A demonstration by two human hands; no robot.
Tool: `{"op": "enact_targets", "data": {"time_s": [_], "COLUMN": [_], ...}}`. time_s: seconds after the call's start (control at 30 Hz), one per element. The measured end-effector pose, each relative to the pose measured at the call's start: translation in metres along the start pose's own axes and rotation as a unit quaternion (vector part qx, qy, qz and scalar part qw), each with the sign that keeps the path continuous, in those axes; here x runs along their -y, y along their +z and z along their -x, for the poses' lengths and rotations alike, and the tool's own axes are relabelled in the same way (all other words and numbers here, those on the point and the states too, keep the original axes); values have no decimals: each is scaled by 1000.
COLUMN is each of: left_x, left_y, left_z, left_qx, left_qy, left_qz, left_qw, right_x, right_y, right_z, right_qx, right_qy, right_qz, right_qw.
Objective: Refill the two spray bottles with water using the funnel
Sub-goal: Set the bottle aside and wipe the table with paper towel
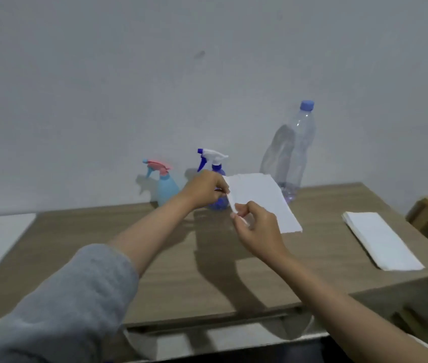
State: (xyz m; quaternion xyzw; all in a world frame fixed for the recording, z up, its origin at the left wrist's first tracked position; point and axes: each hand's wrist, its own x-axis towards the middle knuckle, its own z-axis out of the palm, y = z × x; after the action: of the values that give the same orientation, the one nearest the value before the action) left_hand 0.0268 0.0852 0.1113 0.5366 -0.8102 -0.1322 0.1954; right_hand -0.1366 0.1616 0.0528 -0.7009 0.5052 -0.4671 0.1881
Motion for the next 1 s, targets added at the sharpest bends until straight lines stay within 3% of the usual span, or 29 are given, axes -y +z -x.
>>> {"op": "enact_targets", "data": {"time_s": [0.47,0.77,0.83,0.93,1.0], "left_x": [258,346,348,345,339], "left_y": [-65,-49,-45,-39,-33], "left_z": [215,309,317,322,322], "left_qx": [-17,42,36,-19,-24], "left_qy": [-184,-252,-258,-235,-217], "left_qz": [0,4,-2,-35,-70], "left_qw": [983,967,965,971,973], "right_x": [150,171,168,157,146], "right_y": [276,369,373,376,381], "right_z": [68,117,120,113,101], "right_qx": [182,312,304,205,208], "right_qy": [37,47,37,-4,-25], "right_qz": [-36,-10,-24,-42,7], "right_qw": [982,949,952,978,978]}}
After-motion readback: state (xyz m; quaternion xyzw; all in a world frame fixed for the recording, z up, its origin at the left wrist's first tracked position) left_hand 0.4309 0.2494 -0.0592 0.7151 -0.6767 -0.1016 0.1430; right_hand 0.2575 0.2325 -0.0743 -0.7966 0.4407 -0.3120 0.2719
